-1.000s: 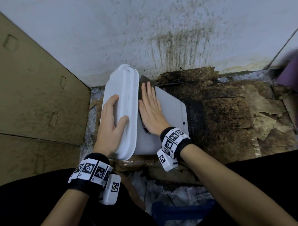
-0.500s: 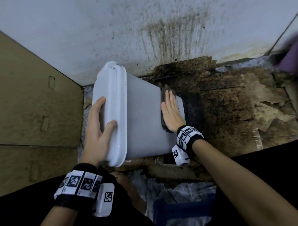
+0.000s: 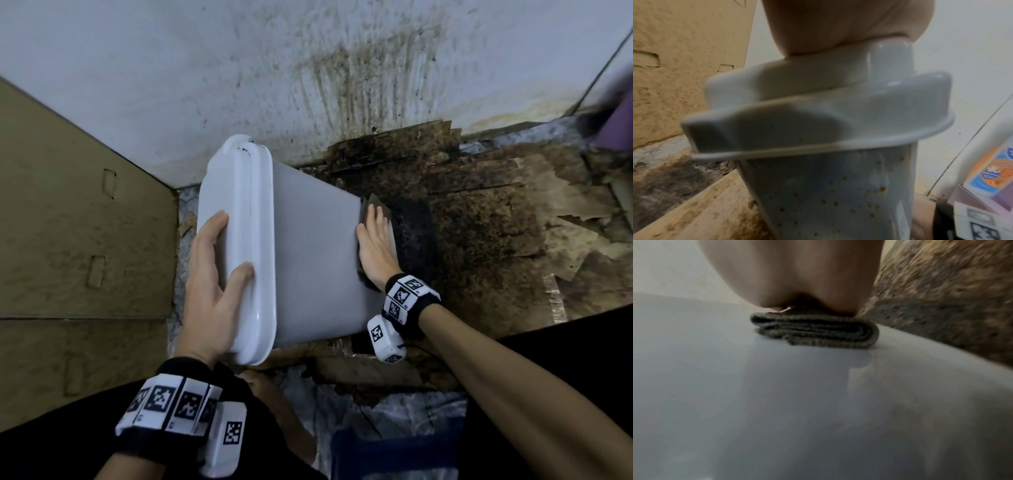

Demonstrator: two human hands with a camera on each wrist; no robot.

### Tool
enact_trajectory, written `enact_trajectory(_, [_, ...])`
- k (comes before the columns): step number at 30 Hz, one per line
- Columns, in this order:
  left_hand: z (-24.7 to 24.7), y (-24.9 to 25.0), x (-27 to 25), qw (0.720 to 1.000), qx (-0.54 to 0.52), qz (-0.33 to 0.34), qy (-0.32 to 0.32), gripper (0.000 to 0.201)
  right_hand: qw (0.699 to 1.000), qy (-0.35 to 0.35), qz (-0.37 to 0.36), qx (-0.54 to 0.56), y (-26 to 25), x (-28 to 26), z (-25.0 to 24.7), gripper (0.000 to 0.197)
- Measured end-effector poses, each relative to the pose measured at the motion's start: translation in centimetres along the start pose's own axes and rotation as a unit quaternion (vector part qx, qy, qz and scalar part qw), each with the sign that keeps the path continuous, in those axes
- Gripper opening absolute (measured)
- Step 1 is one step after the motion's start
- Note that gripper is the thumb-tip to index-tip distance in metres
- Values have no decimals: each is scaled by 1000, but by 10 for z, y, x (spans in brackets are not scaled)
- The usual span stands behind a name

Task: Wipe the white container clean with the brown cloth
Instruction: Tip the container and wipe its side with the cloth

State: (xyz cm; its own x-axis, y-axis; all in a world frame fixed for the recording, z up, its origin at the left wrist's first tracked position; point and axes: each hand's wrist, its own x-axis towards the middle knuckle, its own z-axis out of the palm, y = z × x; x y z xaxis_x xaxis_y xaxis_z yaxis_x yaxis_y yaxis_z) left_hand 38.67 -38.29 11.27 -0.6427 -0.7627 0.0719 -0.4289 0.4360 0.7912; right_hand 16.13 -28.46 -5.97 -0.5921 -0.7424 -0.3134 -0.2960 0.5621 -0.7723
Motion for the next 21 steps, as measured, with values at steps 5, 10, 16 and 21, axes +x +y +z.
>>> enact_trajectory(5, [-1,-1,0,1000,-2,-2,0,66,991,-11,-58,118,-84,-42,1,56])
enact_trajectory(10, [-2,-2,0,1000,7,0,3,64,974,-28,-153,163,-116,-61,16,56])
enact_trajectory(16, [-4,-6,1,1000,-4,-3,2,63,980,-5,-176,92,-96,-56,14,56])
enact_trajectory(21, [-6,-10,2,1000,-23,-14,1,64,991,9,-121,64,-57,-37,13,55])
